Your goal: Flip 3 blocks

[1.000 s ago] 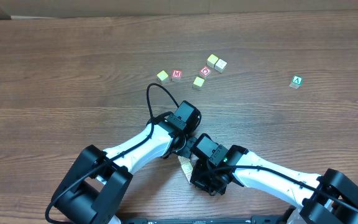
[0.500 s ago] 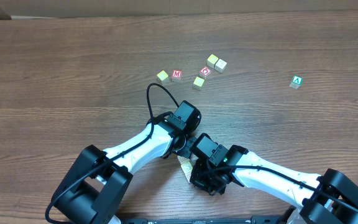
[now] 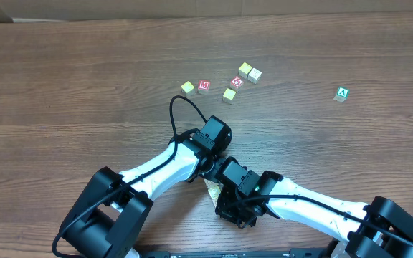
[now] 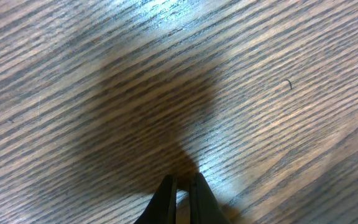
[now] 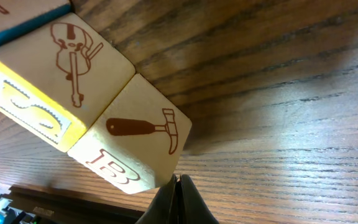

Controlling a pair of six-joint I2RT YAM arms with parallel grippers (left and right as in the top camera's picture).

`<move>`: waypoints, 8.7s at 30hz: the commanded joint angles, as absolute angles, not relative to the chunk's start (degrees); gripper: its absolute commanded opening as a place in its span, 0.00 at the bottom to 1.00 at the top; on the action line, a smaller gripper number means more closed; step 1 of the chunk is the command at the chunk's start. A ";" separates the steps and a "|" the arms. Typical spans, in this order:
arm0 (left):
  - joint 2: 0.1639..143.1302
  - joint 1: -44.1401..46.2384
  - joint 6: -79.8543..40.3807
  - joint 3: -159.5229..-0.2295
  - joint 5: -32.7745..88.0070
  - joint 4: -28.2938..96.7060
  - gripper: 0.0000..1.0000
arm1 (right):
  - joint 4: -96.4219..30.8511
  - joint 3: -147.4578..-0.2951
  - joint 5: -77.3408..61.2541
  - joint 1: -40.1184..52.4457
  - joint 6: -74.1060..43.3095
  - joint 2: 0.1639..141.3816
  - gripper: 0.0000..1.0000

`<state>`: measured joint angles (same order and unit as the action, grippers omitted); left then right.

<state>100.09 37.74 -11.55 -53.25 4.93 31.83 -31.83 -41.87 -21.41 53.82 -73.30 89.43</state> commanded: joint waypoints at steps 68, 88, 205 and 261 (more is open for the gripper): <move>104.51 42.15 -8.78 -50.37 11.03 31.64 0.04 | -30.02 -42.37 -20.27 54.06 -73.54 89.65 0.04; 104.51 40.34 -9.93 -50.61 11.60 31.24 0.04 | -30.02 -42.44 -20.25 54.04 -73.58 89.65 0.04; 54.85 24.18 -11.99 -81.23 6.33 70.98 0.04 | -46.48 -50.89 13.56 54.87 -58.02 80.25 0.04; 29.87 24.12 -18.41 -80.73 0.69 96.79 0.99 | -93.43 -107.00 15.64 54.57 -58.26 61.63 1.00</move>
